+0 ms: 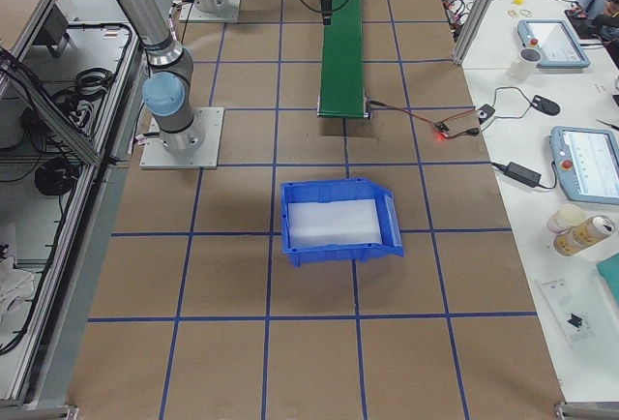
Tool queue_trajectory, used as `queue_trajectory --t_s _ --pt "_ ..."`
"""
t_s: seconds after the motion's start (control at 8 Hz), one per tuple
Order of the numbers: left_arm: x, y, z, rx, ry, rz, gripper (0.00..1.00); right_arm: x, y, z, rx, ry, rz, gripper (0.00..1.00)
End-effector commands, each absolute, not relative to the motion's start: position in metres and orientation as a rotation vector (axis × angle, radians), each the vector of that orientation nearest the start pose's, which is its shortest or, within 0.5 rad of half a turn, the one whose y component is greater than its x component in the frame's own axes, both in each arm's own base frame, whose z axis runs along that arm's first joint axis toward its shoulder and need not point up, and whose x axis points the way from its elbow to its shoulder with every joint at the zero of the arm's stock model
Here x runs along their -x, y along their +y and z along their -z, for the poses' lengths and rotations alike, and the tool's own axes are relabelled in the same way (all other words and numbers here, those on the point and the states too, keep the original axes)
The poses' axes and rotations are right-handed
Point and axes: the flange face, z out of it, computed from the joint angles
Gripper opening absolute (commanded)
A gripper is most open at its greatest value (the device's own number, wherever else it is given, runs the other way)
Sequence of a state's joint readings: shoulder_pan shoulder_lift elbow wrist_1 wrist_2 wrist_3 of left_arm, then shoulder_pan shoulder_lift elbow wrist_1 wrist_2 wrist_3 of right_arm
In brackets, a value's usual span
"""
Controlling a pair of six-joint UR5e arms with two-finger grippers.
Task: Move capacitor from left to right
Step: 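Carry the capacitor in the left gripper over the near end of the conveyor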
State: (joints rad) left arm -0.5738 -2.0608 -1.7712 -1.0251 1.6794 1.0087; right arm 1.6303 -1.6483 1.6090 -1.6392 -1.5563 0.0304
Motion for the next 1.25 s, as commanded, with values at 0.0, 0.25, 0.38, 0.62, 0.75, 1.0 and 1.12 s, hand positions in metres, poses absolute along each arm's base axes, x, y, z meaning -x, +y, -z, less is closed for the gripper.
queue_trajectory --t_s 0.0,0.25,0.38,0.62,0.75,1.0,1.12 --pt "-0.429 -0.424 -0.179 0.012 3.181 -0.267 0.00 -0.162 -0.460 -0.513 0.051 3.120 0.167 1.00" --pt "-0.427 -0.426 -0.196 0.133 3.151 -0.239 0.00 -0.162 -0.460 -0.513 0.051 3.123 0.169 1.00" --pt "-0.418 -0.429 -0.216 0.112 3.139 -0.230 0.00 -0.162 -0.460 -0.513 0.051 3.118 0.169 1.00" --pt "-0.350 -0.454 -0.277 -0.050 3.129 -0.257 0.00 -0.162 -0.460 -0.513 0.051 3.120 0.169 1.00" --pt "-0.306 -0.470 -0.315 -0.152 3.091 -0.209 0.00 -0.162 -0.460 -0.513 0.051 3.118 0.169 1.00" --pt "-0.211 -0.505 -0.346 -0.133 3.121 -0.085 0.00 -0.161 -0.461 -0.514 0.049 3.123 0.172 1.00" --pt "-0.152 -0.527 -0.347 -0.232 3.120 -0.054 0.00 -0.161 -0.461 -0.513 0.051 3.127 0.170 1.00"
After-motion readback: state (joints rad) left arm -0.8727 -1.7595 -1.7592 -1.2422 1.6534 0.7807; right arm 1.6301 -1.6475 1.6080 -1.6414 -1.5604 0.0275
